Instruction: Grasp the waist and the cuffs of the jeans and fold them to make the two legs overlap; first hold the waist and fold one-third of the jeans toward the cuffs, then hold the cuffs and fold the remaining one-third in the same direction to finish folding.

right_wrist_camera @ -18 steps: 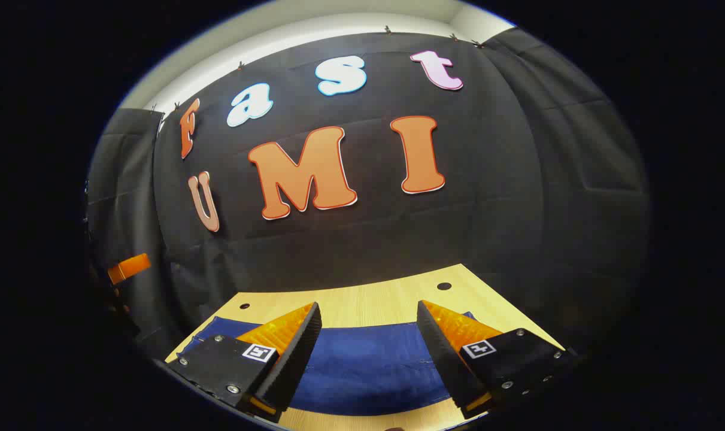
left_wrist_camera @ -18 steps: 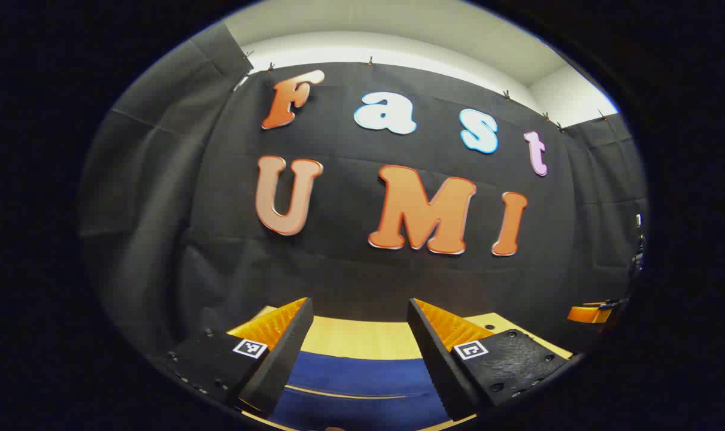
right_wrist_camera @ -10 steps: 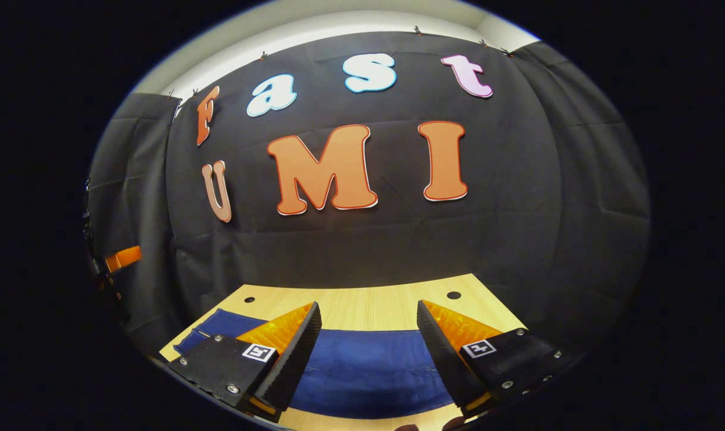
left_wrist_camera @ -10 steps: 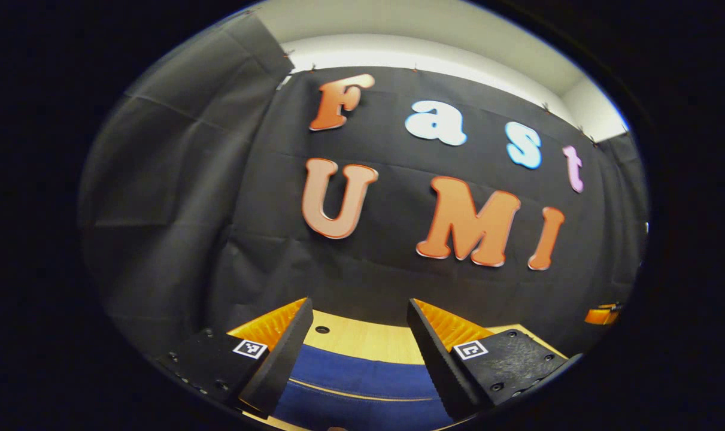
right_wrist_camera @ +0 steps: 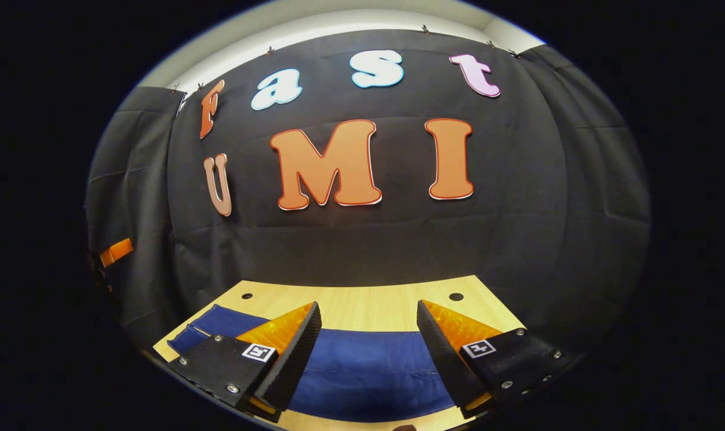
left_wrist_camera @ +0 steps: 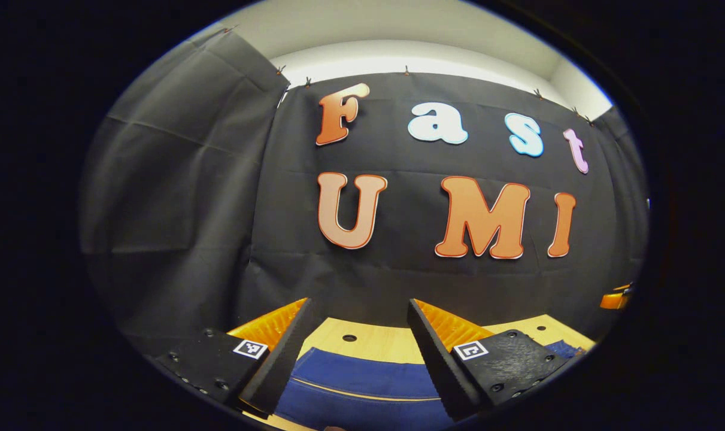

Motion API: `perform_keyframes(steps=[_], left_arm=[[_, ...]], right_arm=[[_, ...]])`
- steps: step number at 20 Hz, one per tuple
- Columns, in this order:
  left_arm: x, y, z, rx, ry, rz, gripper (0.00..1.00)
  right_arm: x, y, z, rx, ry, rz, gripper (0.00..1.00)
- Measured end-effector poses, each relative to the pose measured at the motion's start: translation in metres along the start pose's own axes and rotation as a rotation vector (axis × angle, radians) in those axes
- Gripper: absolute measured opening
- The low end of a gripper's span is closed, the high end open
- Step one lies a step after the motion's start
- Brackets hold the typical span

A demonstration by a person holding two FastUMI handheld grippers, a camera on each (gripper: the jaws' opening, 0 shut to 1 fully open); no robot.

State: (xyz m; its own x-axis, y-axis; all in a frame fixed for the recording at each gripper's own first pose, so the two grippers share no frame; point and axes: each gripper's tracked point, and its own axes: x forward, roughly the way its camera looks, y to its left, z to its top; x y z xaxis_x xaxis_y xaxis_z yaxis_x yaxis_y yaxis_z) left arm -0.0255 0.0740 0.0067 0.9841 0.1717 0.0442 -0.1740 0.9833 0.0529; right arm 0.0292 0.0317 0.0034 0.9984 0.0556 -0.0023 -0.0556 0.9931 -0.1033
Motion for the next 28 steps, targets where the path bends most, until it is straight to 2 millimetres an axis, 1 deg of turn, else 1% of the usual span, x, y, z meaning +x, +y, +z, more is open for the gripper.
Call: perform_keyframes(steps=[2,3,4,5,6,7,8,9,10,12,13,15,16,19,20,23,25,26,27,28], left_arm=[[-0.005,-0.003,0.0,0.018,0.005,-0.045,0.94],[-0.005,0.0,0.002,0.035,0.002,-0.052,0.95],[-0.001,0.003,0.001,0.06,-0.004,-0.05,0.95],[0.001,0.007,-0.004,0.098,0.013,-0.044,0.97],[0.002,0.007,-0.013,0.142,0.034,-0.051,0.94],[0.001,0.008,-0.021,0.192,0.05,-0.058,0.95],[-0.001,0.009,-0.028,0.25,0.068,-0.072,0.96],[-0.004,0.009,-0.038,0.32,0.089,-0.09,0.95],[-0.008,0.01,-0.049,0.404,0.11,-0.108,0.98],[-0.007,0.009,-0.068,0.564,0.146,-0.137,0.98],[-0.006,0.008,-0.075,0.632,0.162,-0.157,1.0],[-0.011,0.008,-0.092,0.757,0.196,-0.198,0.98],[-0.012,0.011,-0.098,0.808,0.211,-0.223,1.0],[-0.015,0.019,-0.137,0.965,0.29,-0.312,0.98],[-0.018,0.022,-0.159,1.025,0.314,-0.341,0.99],[-0.024,0.033,-0.211,1.223,0.362,-0.426,0.98],[-0.03,0.046,-0.242,1.328,0.408,-0.486,0.98],[-0.033,0.057,-0.257,1.386,0.443,-0.504,0.99],[-0.034,0.063,-0.269,1.437,0.456,-0.527,0.98],[-0.038,0.065,-0.279,1.474,0.482,-0.558,0.98]], right_arm=[[-0.001,0.003,-0.006,-0.004,0.008,-0.014,0.97],[-0.003,0.005,-0.009,0.003,0.015,-0.016,0.98],[-0.005,0.009,-0.011,0.015,0.019,-0.013,0.98],[-0.005,0.012,-0.014,0.028,0.026,-0.011,0.98],[-0.006,0.014,-0.019,0.037,0.037,-0.012,0.97],[-0.007,0.015,-0.023,0.038,0.05,-0.016,1.0],[-0.007,0.016,-0.027,0.035,0.061,-0.018,1.0],[-0.007,0.016,-0.03,0.031,0.072,-0.02,0.97],[-0.008,0.016,-0.033,0.027,0.083,-0.023,0.97],[-0.008,0.016,-0.038,0.031,0.104,-0.026,0.98],[-0.008,0.017,-0.041,0.035,0.114,-0.026,0.98],[-0.009,0.019,-0.051,0.039,0.14,-0.026,0.97],[-0.01,0.02,-0.056,0.038,0.153,-0.026,0.97],[-0.01,0.026,-0.066,0.02,0.182,-0.019,0.98],[-0.012,0.025,-0.069,0.011,0.192,-0.019,0.98],[-0.013,0.025,-0.074,-0.001,0.217,-0.013,0.98],[-0.014,0.025,-0.079,-0.003,0.234,-0.011,0.98],[-0.015,0.024,-0.082,-0.007,0.244,-0.012,0.98],[-0.016,0.024,-0.085,-0.012,0.253,-0.014,0.98],[-0.017,0.023,-0.086,-0.019,0.257,-0.013,0.98]])
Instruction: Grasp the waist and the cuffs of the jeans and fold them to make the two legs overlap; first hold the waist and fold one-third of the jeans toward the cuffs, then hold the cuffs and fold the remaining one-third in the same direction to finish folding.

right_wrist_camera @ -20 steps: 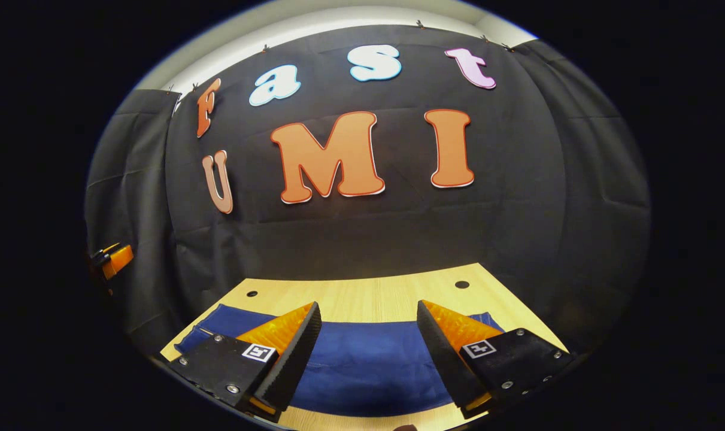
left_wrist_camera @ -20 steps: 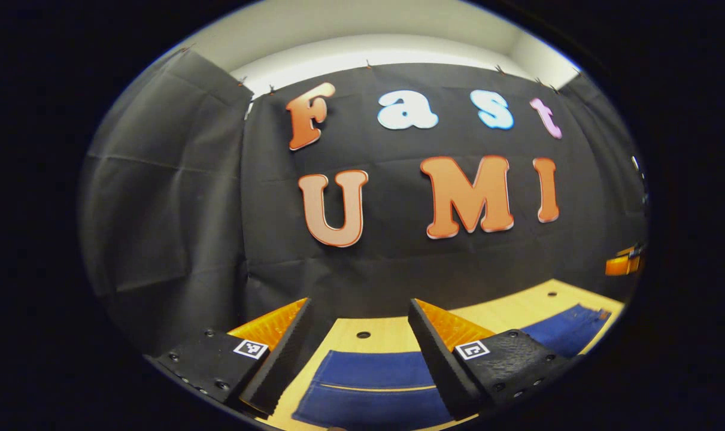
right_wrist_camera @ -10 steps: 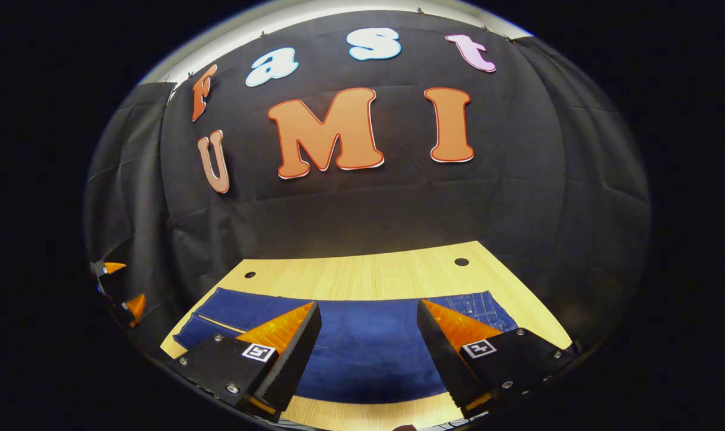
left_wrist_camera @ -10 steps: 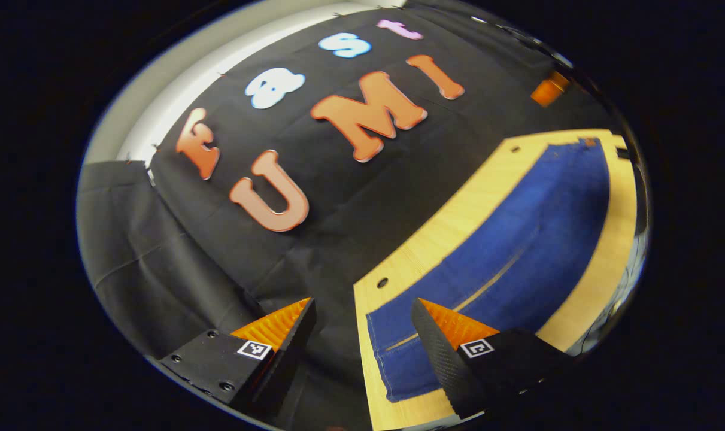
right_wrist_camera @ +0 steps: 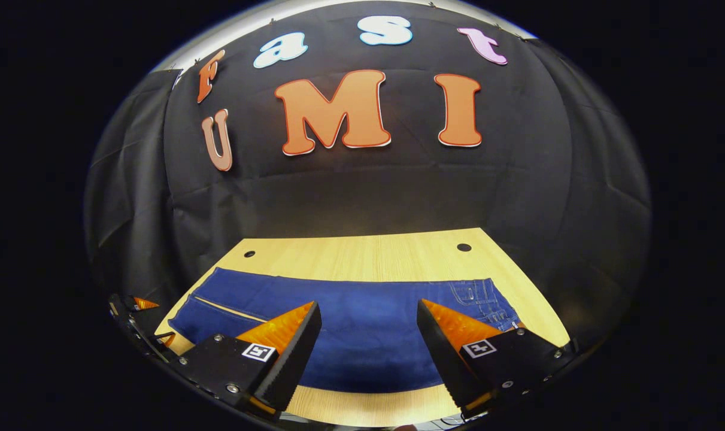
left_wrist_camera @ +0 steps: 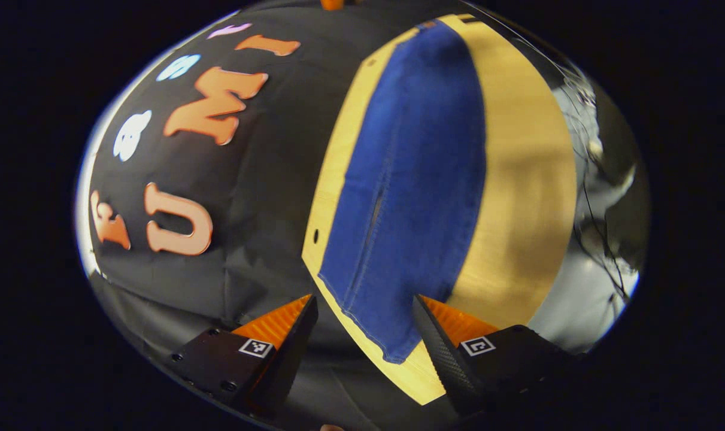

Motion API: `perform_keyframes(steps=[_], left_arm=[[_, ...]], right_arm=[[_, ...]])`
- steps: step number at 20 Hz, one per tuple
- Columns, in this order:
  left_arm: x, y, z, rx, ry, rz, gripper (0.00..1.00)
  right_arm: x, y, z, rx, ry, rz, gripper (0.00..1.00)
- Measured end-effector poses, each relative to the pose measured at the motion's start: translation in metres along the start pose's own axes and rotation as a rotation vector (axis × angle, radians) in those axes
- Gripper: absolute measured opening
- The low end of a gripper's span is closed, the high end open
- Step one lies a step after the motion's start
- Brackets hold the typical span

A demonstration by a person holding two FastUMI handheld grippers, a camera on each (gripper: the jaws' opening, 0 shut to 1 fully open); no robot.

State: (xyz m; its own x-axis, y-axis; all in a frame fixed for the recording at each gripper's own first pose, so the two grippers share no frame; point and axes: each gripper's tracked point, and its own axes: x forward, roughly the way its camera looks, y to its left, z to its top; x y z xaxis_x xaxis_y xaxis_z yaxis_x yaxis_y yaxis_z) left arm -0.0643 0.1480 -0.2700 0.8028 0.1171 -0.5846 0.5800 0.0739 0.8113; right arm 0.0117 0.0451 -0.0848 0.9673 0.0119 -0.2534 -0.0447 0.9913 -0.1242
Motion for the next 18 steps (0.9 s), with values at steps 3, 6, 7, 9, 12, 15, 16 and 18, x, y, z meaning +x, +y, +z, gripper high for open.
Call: perform_keyframes(steps=[3,6,7,9,12,15,16,18], left_arm=[[0.012,-0.027,0.001,0.025,0.005,-0.098,0.98],[0.024,-0.034,-0.014,0.04,0.055,-0.153,0.98],[0.027,-0.035,-0.017,0.041,0.065,-0.163,0.98],[0.033,-0.038,-0.019,0.053,0.077,-0.189,0.98],[0.041,-0.046,-0.024,0.099,0.084,-0.238,0.98],[0.048,-0.046,-0.022,0.142,0.073,-0.233,0.97],[0.049,-0.046,-0.022,0.128,0.075,-0.233,0.97],[0.061,-0.04,-0.022,0.112,0.08,-0.223,0.95]], right_arm=[[-0.002,0.0,-0.004,-0.025,0.016,-0.002,0.98],[-0.002,-0.004,-0.01,-0.017,0.033,-0.005,0.98],[-0.002,-0.004,-0.012,-0.007,0.04,-0.005,0.98],[-0.003,-0.006,-0.012,0.008,0.05,-0.005,0.98],[-0.001,-0.012,-0.012,0.009,0.057,-0.021,0.98],[-0.001,-0.018,-0.011,0.022,0.059,-0.031,0.98],[-0.001,-0.02,-0.011,0.03,0.059,-0.033,0.98],[0.001,-0.023,-0.013,0.046,0.07,-0.036,0.98]])
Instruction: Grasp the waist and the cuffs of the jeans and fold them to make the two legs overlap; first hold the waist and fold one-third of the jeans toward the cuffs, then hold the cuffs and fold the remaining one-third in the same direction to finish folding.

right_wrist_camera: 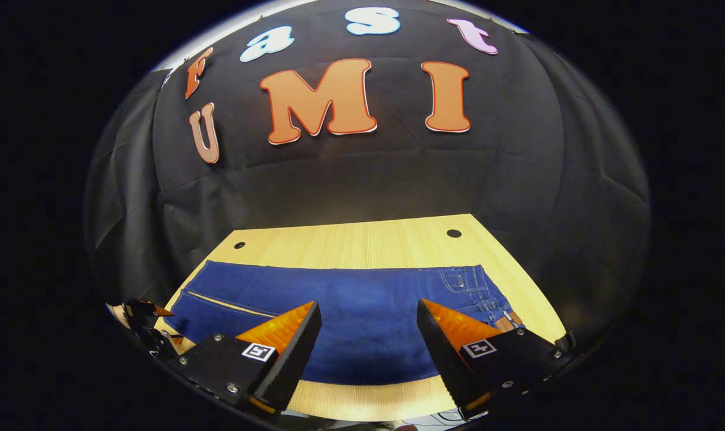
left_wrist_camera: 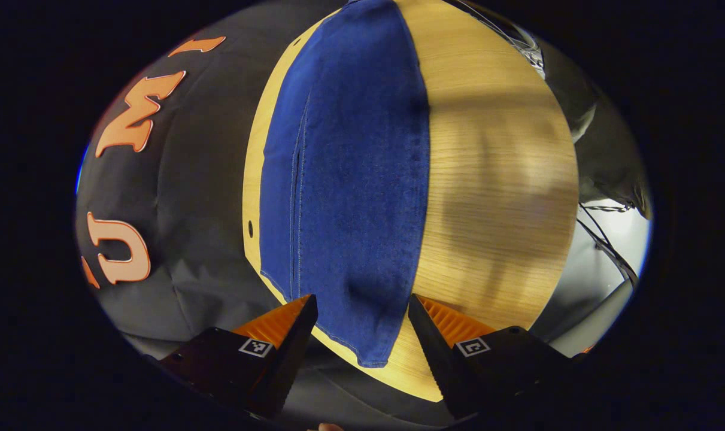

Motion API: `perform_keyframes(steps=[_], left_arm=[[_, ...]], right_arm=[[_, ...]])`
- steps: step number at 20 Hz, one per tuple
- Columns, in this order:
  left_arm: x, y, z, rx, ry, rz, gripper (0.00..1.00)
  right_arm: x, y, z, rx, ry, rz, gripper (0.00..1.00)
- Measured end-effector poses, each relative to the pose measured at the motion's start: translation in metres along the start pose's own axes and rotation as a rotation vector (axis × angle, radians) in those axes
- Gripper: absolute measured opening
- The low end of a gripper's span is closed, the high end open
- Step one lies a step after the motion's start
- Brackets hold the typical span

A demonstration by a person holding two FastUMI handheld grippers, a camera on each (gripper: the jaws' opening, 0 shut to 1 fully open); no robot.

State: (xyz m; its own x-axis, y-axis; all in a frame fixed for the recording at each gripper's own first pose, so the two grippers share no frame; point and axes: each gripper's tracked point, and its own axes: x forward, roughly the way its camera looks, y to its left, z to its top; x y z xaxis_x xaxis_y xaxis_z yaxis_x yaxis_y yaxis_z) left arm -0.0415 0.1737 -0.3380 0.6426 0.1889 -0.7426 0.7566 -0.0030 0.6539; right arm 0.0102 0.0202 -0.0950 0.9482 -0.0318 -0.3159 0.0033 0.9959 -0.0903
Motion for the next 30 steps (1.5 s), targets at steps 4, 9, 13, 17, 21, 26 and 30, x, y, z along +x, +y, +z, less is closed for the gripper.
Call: perform_keyframes(steps=[4,9,13,17,21,26,30], left_arm=[[0.014,0.02,0.006,0.016,-0.007,0.083,0.95],[0.048,0.046,0.017,0.019,-0.015,0.138,0.85],[0.063,0.038,0.02,-0.015,-0.006,0.096,0.39],[0.053,0.043,0.017,-0.043,-0.015,0.111,0.06],[0.048,0.052,0.02,-0.044,-0.009,0.126,0.06],[0.045,0.053,0.018,-0.028,0.017,0.126,0.06],[0.044,0.052,0.017,-0.015,0.043,0.12,0.05]], right_arm=[[0.003,-0.006,0.001,0.008,0.008,-0.012,0.98],[0.006,-0.015,0.0,0.001,0.02,-0.026,0.98],[0.011,-0.039,0.0,-0.044,0.008,-0.072,0.98],[0.005,-0.084,0.014,-0.277,-0.037,-0.153,0.98],[0.0,-0.141,0.008,-0.693,0.025,-0.224,0.98],[0.01,-0.179,-0.047,-1.28,0.159,-0.218,0.98],[0.028,-0.19,-0.107,-1.567,0.251,-0.07,0.98]])
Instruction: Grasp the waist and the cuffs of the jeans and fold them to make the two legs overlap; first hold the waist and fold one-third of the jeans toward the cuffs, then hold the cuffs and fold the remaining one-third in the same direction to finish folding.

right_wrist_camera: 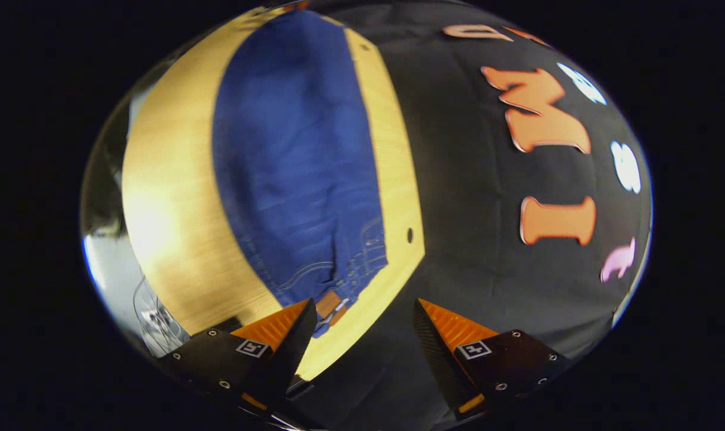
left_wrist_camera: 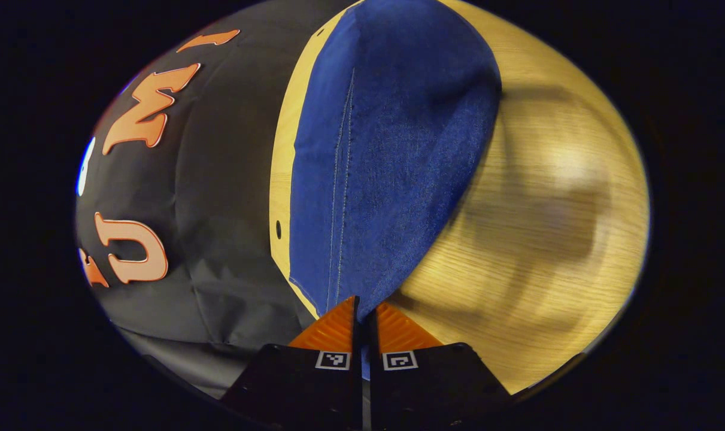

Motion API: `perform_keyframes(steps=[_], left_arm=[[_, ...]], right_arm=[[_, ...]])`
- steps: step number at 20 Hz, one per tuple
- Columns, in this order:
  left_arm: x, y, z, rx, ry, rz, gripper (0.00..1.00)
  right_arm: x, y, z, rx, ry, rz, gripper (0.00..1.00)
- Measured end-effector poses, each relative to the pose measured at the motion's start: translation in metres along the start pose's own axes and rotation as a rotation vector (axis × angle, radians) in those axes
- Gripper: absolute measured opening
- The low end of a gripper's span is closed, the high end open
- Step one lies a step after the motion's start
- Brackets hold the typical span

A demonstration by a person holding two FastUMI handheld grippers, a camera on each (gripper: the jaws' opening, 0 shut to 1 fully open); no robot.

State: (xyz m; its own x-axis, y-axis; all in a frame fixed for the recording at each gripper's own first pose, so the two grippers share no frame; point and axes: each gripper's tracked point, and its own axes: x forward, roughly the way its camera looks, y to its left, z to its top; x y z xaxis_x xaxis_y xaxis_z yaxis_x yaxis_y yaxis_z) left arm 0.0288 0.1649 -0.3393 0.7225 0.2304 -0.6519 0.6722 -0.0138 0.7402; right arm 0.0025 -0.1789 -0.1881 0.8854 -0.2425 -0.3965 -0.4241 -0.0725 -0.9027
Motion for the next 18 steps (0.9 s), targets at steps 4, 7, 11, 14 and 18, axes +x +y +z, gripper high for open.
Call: perform_keyframes(steps=[4,7,11,14,18], left_arm=[[-0.001,-0.001,0.0,0.014,0.017,-0.001,0.06],[-0.001,0.0,0.001,0.015,0.032,-0.006,0.06],[0.0,-0.001,0.0,0.003,0.043,-0.014,0.05],[-0.001,-0.001,0.0,0.013,0.047,-0.004,0.05],[-0.001,0.0,0.001,-0.003,0.051,-0.006,0.05]], right_arm=[[0.029,0.044,-0.017,-0.089,0.007,0.099,0.98],[0.043,0.06,-0.031,-0.167,0.031,0.133,0.98],[0.062,0.062,-0.027,-0.179,-0.003,0.132,0.95],[0.071,0.057,-0.018,-0.218,-0.035,0.106,0.95],[0.081,0.062,-0.02,-0.198,-0.035,0.126,0.91]])
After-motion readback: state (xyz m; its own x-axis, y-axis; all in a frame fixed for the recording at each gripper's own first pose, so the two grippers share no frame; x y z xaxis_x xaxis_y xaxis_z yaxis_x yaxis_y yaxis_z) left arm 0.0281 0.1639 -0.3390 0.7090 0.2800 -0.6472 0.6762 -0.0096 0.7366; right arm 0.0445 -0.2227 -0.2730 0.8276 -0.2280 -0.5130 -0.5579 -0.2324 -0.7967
